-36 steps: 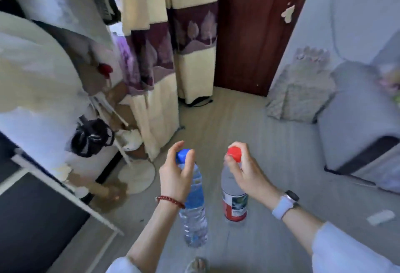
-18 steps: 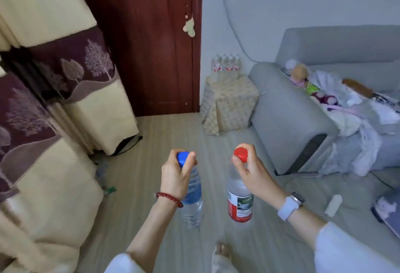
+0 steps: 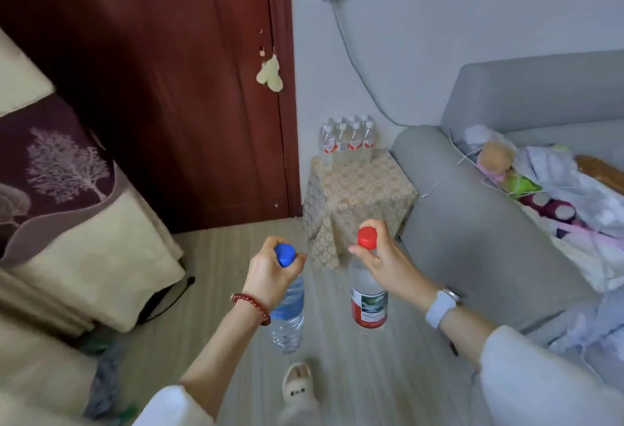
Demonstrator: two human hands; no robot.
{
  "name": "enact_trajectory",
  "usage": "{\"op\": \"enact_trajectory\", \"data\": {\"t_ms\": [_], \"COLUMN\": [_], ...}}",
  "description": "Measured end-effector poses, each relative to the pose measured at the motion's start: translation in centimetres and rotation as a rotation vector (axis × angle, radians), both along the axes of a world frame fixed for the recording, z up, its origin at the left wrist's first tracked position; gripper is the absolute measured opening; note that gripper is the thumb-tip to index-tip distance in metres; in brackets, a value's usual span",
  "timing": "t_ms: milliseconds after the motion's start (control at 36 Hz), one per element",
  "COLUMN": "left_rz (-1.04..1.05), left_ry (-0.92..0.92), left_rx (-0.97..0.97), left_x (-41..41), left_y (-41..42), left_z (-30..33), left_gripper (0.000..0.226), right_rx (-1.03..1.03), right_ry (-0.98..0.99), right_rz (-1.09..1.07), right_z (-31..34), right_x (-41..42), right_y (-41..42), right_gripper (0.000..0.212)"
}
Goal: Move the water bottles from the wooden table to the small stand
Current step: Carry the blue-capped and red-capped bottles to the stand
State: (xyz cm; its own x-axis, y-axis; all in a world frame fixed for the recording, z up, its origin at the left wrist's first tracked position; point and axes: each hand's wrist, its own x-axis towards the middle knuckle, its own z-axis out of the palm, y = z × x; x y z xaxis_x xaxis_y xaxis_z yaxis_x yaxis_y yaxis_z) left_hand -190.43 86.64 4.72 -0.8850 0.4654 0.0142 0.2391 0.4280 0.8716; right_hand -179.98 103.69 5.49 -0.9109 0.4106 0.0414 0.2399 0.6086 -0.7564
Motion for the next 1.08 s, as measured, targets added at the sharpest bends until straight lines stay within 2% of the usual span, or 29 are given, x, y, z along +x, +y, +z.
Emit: {"op": "enact_trajectory", "data": {"t_ms": [194,333,556,639,722,833,972,1083], "left_rz": [-0.076,-0.114,-0.183,-0.201,-0.212,-0.164,-0.176,-0.269], "left_ry": [0.195,0.181,0.181,0.205,0.222,0.161,0.037,-0.006], "left_rx": [-0.017,-0.012,-0.047,-0.062,-0.122,-0.216,-0.257,-0.348], "left_x": [-13.1,-21.6,-30.2,-32.9,-35.4,-38.0,-40.2,-41.0], "left_y": [9.6,17.0,29.3,34.4,40.1,47.3,55.8,62.2], "left_z": [-2.1,-2.1,-4.2,-6.4,-9.1,-12.6,-15.4,-17.8], "left_gripper": [0.022,0.017,0.018,0.023,0.039,0.043,0.018,0.027], "right_rx": [0.096,0.103,0.222,0.258,0.238,0.164,0.099,0.047], "right_ry": [-0.096,-0.119,-0.202,-0.263,-0.304,-0.323,-0.409,-0.468], "right_rz": [-0.113,-0.26,-0.276,-0.293,-0.303,-0.267,-0.242,-0.265], "right_z": [-1.4,-1.0,-2.5,-4.3,-6.6,-9.9,-13.4,-16.3], "right_x": [-12.7,-19.0,-27.3,-29.7,-32.4,-36.1,-39.4,-41.0], "right_y": [8.9,15.4,26.6,31.6,37.2,44.6,52.9,58.7], "right_gripper": [0.034,0.033,0.034,0.037,0.04,0.035,0.036,0.038]}}
